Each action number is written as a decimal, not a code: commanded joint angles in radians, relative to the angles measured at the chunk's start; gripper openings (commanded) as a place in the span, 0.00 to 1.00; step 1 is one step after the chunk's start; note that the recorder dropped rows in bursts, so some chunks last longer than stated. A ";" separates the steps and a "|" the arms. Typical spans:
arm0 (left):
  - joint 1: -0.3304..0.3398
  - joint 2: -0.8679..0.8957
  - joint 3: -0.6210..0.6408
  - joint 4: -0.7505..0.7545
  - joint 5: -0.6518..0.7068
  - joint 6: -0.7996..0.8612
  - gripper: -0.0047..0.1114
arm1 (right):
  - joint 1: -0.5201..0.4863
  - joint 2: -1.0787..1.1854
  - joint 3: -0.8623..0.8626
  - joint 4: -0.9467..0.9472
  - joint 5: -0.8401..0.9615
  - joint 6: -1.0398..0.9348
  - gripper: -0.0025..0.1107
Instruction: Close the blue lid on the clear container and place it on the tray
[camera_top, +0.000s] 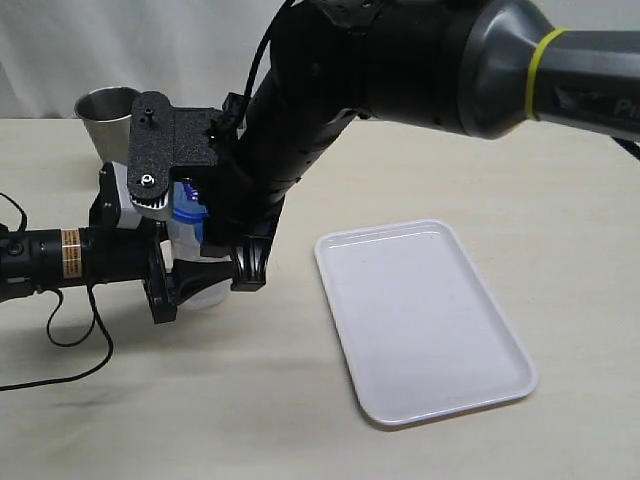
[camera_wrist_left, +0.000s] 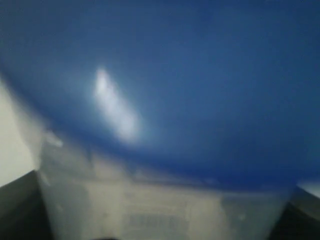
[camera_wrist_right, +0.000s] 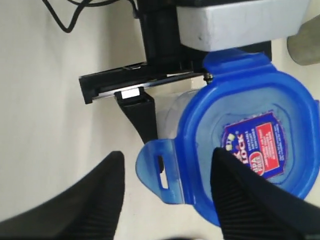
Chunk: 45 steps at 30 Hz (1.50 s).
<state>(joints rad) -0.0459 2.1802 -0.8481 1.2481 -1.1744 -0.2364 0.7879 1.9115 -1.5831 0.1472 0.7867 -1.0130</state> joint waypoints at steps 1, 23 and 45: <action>-0.001 -0.014 -0.003 -0.003 -0.047 0.000 0.04 | -0.005 0.029 -0.004 -0.018 -0.041 -0.026 0.40; -0.001 -0.014 -0.003 -0.006 -0.047 0.000 0.04 | -0.005 0.133 -0.004 -0.081 -0.057 -0.012 0.32; -0.001 -0.014 -0.003 -0.004 -0.047 -0.003 0.04 | -0.005 0.144 0.100 -0.085 -0.243 0.001 0.19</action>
<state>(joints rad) -0.0264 2.1802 -0.8545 1.1485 -1.1329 -0.2789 0.7911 1.9795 -1.5189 0.0777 0.4750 -1.0351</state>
